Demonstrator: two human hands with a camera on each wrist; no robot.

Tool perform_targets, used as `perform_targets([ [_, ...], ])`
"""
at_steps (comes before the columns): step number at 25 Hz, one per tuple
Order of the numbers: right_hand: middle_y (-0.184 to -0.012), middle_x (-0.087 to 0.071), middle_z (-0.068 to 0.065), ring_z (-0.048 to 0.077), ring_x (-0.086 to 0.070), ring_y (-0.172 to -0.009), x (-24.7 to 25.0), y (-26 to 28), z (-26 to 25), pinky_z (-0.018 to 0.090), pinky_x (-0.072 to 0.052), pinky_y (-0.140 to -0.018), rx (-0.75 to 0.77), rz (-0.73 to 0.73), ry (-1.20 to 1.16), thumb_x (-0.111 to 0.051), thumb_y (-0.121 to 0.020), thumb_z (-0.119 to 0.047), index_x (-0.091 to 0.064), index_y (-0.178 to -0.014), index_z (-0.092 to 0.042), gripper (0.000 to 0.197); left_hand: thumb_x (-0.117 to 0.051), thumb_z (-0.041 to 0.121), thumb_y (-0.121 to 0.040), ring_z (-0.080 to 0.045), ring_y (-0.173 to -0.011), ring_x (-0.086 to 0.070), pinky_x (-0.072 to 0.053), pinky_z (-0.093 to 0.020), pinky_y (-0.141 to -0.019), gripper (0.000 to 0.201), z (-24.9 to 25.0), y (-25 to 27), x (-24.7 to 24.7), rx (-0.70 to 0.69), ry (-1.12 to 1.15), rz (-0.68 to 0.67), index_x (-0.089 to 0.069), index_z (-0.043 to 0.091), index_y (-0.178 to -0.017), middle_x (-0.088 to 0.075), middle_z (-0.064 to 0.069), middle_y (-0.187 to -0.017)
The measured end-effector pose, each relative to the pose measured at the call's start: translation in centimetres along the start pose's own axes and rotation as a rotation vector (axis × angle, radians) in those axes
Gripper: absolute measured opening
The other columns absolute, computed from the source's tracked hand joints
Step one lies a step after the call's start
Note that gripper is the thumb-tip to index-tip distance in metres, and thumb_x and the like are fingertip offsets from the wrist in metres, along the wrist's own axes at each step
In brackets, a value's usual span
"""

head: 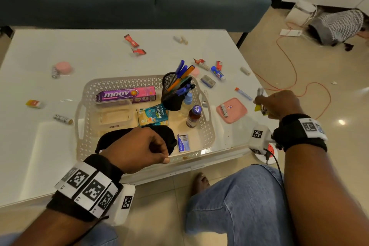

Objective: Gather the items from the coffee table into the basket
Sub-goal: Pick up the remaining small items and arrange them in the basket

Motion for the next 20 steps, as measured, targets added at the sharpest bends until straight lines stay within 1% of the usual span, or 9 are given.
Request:
perform_targets([
  [3, -0.070, -0.074, 0.008, 0.025, -0.075, -0.070, 1.5, 4.3, -6.4, 0.048, -0.065, -0.079, 0.204, -0.009, -0.266, -0.083, -0.076, -0.035, -0.075, -0.074, -0.009, 0.028, -0.081, 0.037, -0.082, 0.004, -0.082, -0.069, -0.055, -0.021, -0.081, 0.007, 0.0, 0.0, 0.0, 0.010, 0.008, -0.013, -0.080, 0.030, -0.082, -0.076, 0.020, -0.083],
  [5, -0.072, -0.076, 0.005, 0.020, -0.076, -0.070, 1.3, 8.5, -11.3, 0.041, -0.065, -0.075, 0.378, -0.084, -0.314, -0.082, -0.080, -0.037, -0.076, -0.077, -0.013, 0.025, -0.080, 0.038, -0.082, 0.003, -0.080, -0.070, -0.056, -0.022, -0.080, 0.011, 0.0, 0.1, 0.0, 0.008, 0.002, -0.021, -0.081, 0.027, -0.083, -0.076, 0.017, -0.082],
  [8, -0.068, -0.075, 0.002, 0.008, -0.073, -0.062, -0.9, 15.1, -17.0, 0.021, -0.059, -0.060, 0.621, -0.200, -0.265, -0.083, -0.081, -0.034, -0.076, -0.078, -0.012, 0.024, -0.080, 0.043, -0.081, 0.001, -0.074, -0.069, -0.056, -0.022, -0.075, 0.020, -0.3, 0.2, 0.1, 0.036, -0.006, -0.008, -0.081, 0.024, -0.079, -0.076, 0.013, -0.076],
  [9, -0.067, -0.074, 0.002, 0.007, -0.071, -0.059, -2.2, 16.8, -18.0, 0.021, -0.057, -0.056, 0.666, -0.233, -0.225, -0.084, -0.080, -0.033, -0.075, -0.077, -0.011, 0.025, -0.080, 0.046, -0.080, 0.000, -0.072, -0.069, -0.056, -0.023, -0.075, 0.023, -0.6, 0.2, 0.2, 0.062, -0.008, 0.001, -0.080, 0.024, -0.076, -0.076, 0.012, -0.074],
  [11, -0.067, -0.074, 0.004, 0.014, -0.071, -0.060, -5.8, 18.7, -18.6, 0.032, -0.059, -0.057, 0.688, -0.291, -0.105, -0.085, -0.076, -0.034, -0.072, -0.075, -0.009, 0.029, -0.080, 0.052, -0.077, -0.001, -0.071, -0.069, -0.057, -0.025, -0.074, 0.029, -1.2, 0.4, 0.3, 0.120, -0.001, 0.012, -0.079, 0.023, -0.072, -0.075, 0.011, -0.071],
  [12, -0.067, -0.073, 0.004, 0.018, -0.071, -0.062, -7.6, 19.0, -18.3, 0.035, -0.059, -0.056, 0.689, -0.312, -0.030, -0.084, -0.074, -0.036, -0.070, -0.074, -0.009, 0.031, -0.080, 0.053, -0.077, -0.002, -0.072, -0.069, -0.057, -0.026, -0.074, 0.031, -1.3, 0.3, 0.2, 0.139, -0.003, 0.009, -0.078, 0.023, -0.072, -0.074, 0.010, -0.071],
  [15, -0.070, -0.062, 0.000, 0.019, -0.062, -0.069, -12.2, 18.9, -17.1, 0.027, -0.040, -0.050, 0.675, -0.343, 0.175, -0.081, -0.069, -0.041, -0.055, -0.069, -0.016, 0.036, -0.079, 0.052, -0.078, -0.004, -0.075, -0.067, -0.050, -0.022, -0.069, 0.031, -1.4, 0.2, 0.1, 0.154, -0.021, -0.004, -0.079, 0.021, -0.076, -0.074, 0.008, -0.076],
  [17, -0.075, -0.054, -0.001, 0.020, -0.056, -0.073, -14.2, 19.0, -16.2, 0.026, -0.035, -0.054, 0.649, -0.334, 0.242, -0.081, -0.071, -0.040, -0.048, -0.076, -0.019, 0.039, -0.079, 0.050, -0.079, -0.002, -0.074, -0.065, -0.044, -0.018, -0.067, 0.030, -1.3, 0.2, 0.1, 0.142, -0.039, -0.006, -0.079, 0.020, -0.079, -0.074, 0.008, -0.079],
  [20, -0.094, -0.056, 0.006, 0.026, -0.061, -0.093, -15.8, 19.0, -15.1, 0.030, -0.039, -0.067, 0.666, -0.308, 0.414, -0.079, -0.078, -0.043, -0.052, -0.097, -0.015, 0.043, -0.079, 0.049, -0.080, 0.002, -0.067, -0.060, -0.039, -0.015, -0.060, 0.029, -1.2, 0.2, 0.2, 0.138, -0.050, -0.015, -0.080, 0.019, -0.080, -0.074, 0.009, -0.079],
])
Point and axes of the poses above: each hand's wrist, its own y-axis away from the middle knuckle, its own x-axis out of the back of the hand, z = x × y, the point moved 5 cm from there along -y, towards the middle knuckle
